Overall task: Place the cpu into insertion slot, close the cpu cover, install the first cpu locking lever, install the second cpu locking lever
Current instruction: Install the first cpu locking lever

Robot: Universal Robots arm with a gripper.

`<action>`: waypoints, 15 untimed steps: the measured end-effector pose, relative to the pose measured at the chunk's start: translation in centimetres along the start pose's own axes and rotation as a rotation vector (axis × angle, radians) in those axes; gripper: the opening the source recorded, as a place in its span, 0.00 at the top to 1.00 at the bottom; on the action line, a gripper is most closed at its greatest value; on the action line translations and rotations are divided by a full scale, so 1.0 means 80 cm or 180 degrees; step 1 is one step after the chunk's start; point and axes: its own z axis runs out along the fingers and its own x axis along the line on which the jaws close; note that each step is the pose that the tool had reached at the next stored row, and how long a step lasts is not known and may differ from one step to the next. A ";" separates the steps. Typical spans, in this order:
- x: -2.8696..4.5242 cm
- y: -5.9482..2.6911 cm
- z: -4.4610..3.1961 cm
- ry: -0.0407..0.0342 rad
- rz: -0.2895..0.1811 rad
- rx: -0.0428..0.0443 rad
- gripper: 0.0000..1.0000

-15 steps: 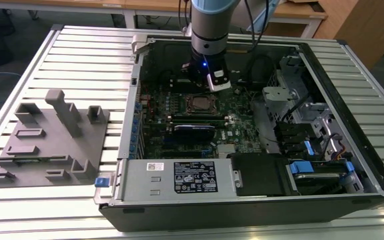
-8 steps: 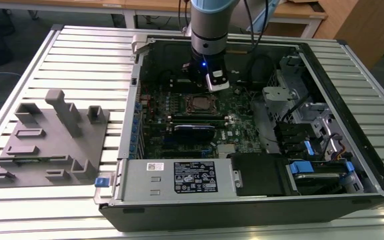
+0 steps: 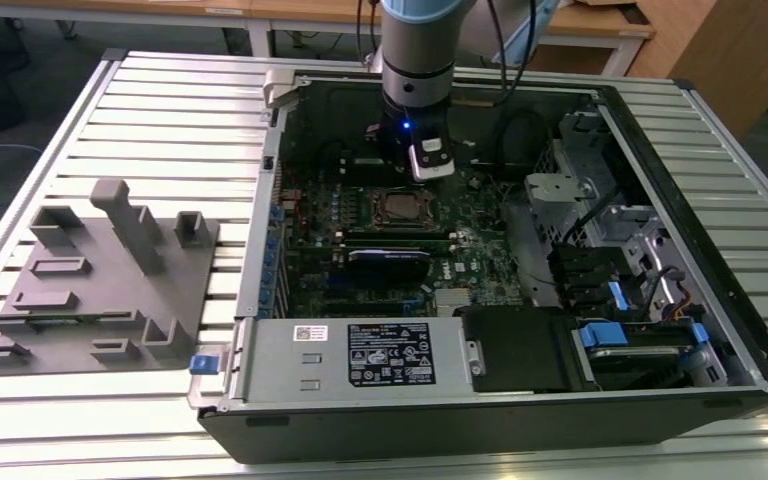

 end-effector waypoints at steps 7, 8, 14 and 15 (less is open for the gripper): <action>0.0005 0.001 0.0003 -0.0020 0.0046 0.0028 0.89; 0.0004 0.001 0.0003 -0.0027 0.0048 0.0046 0.89; 0.0004 0.001 0.0003 -0.0074 0.0059 0.0157 0.89; 0.0004 0.001 0.0003 -0.0074 0.0059 0.0157 0.89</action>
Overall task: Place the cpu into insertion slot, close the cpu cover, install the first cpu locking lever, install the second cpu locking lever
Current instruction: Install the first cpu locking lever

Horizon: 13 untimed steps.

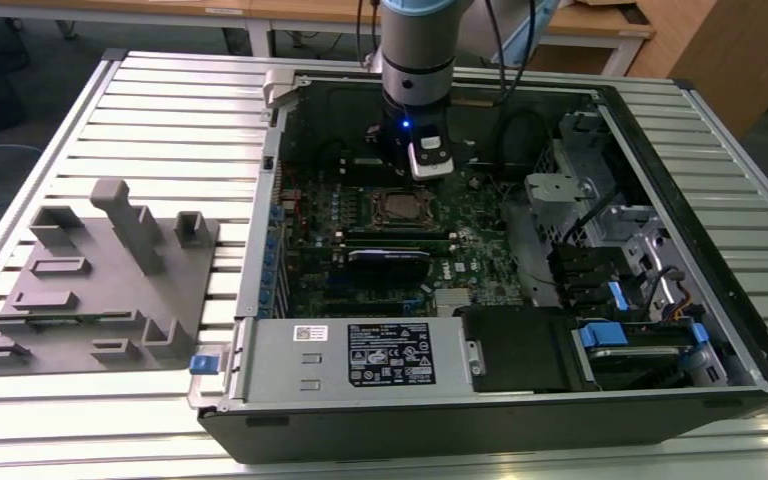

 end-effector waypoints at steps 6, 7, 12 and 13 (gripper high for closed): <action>0.0000 0.001 -0.0018 0.0000 0.0001 0.0000 0.89; -0.0001 0.001 -0.0040 -0.0001 0.0002 0.0000 0.89; -0.0003 0.002 -0.0084 -0.0001 0.0006 -0.0001 0.89; -0.0004 0.002 -0.0085 -0.0003 0.0014 0.0000 0.89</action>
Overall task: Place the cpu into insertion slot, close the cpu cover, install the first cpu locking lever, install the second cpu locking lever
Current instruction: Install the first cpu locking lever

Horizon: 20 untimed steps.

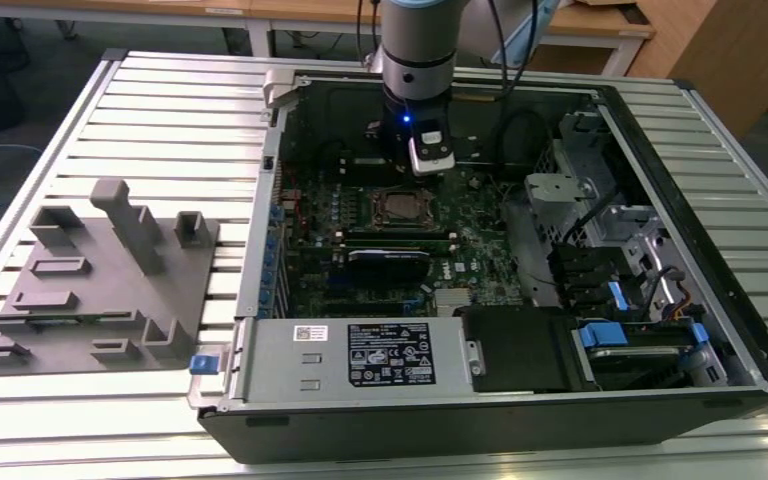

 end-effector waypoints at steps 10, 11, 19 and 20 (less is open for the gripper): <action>0.0019 0.000 0.0004 -0.0058 0.0119 -0.0041 0.89; 0.0028 0.000 0.0005 -0.0070 0.0126 -0.0046 0.89; 0.0098 -0.001 0.0007 -0.0129 0.0165 -0.0086 0.89; 0.0106 -0.001 0.0007 -0.0133 0.0168 -0.0090 0.89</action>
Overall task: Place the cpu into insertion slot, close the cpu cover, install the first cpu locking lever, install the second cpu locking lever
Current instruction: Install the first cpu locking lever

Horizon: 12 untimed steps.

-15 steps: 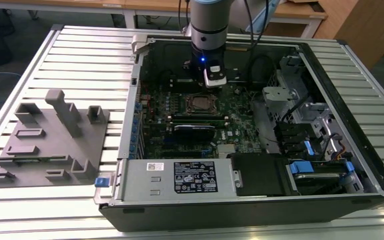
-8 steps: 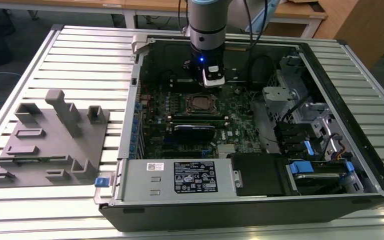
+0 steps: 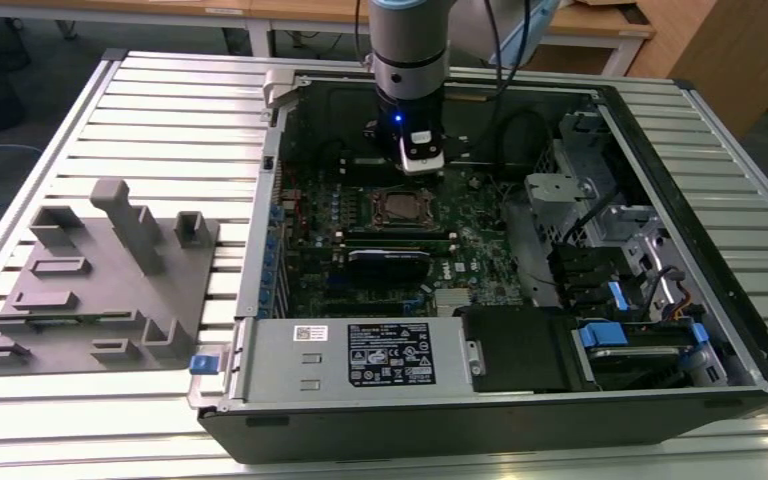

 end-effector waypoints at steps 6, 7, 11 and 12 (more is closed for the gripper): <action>0.0018 0.000 0.0014 -0.0048 0.0023 -0.0020 0.89; 0.0024 0.000 0.0017 -0.0058 0.0027 -0.0024 0.89; 0.0031 0.001 0.0021 -0.0081 0.0039 -0.0033 0.89; 0.0033 0.001 0.0022 -0.0087 0.0042 -0.0035 0.89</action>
